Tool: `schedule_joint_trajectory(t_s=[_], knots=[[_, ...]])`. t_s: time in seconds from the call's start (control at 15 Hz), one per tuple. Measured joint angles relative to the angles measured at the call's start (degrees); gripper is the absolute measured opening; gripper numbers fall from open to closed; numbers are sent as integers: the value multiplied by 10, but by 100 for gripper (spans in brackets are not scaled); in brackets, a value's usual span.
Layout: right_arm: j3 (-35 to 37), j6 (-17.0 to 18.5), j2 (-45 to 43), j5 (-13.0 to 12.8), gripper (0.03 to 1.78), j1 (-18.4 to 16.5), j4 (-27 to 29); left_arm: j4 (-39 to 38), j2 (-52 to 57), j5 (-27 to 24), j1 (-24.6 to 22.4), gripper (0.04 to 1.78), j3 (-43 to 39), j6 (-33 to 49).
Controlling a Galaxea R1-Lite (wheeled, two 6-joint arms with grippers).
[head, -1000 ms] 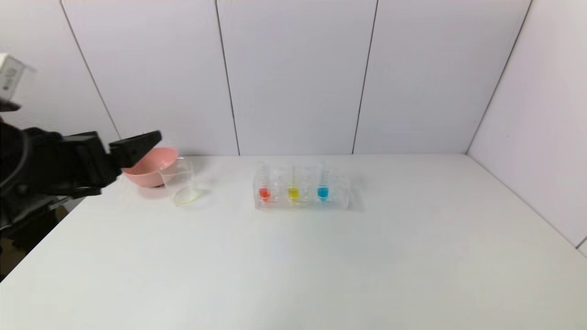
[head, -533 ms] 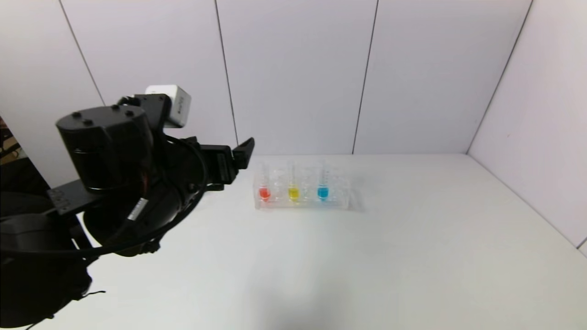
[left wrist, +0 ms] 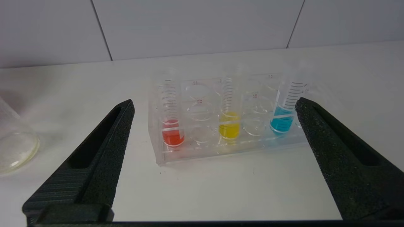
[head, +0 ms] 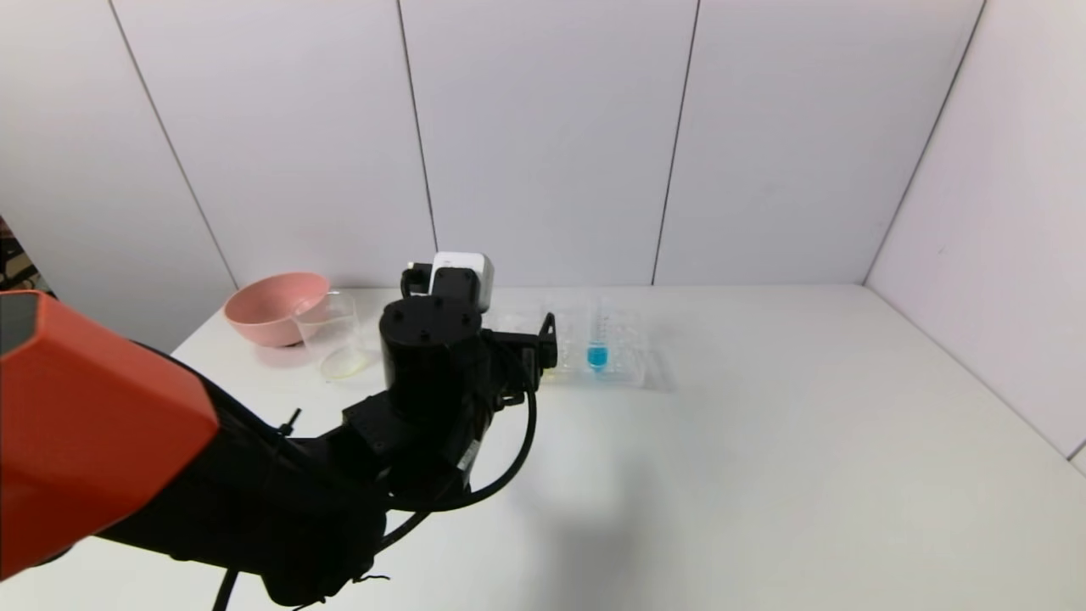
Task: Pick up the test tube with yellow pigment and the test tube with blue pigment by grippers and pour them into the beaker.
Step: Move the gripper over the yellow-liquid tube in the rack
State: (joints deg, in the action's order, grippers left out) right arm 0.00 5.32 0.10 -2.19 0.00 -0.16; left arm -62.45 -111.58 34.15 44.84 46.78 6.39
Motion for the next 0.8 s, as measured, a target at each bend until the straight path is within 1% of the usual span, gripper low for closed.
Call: schedule_joint_trajectory(t_s=[0.2,0.47,0.8], knots=[[0,0,0,0,171,0,0,-23,-59,9,3,178,29,0],[0,0,0,0,171,0,0,-24,-129,9,1,178,87,9],[0,0,0,0,171,0,0,-9,-189,3,-32,178,166,12]])
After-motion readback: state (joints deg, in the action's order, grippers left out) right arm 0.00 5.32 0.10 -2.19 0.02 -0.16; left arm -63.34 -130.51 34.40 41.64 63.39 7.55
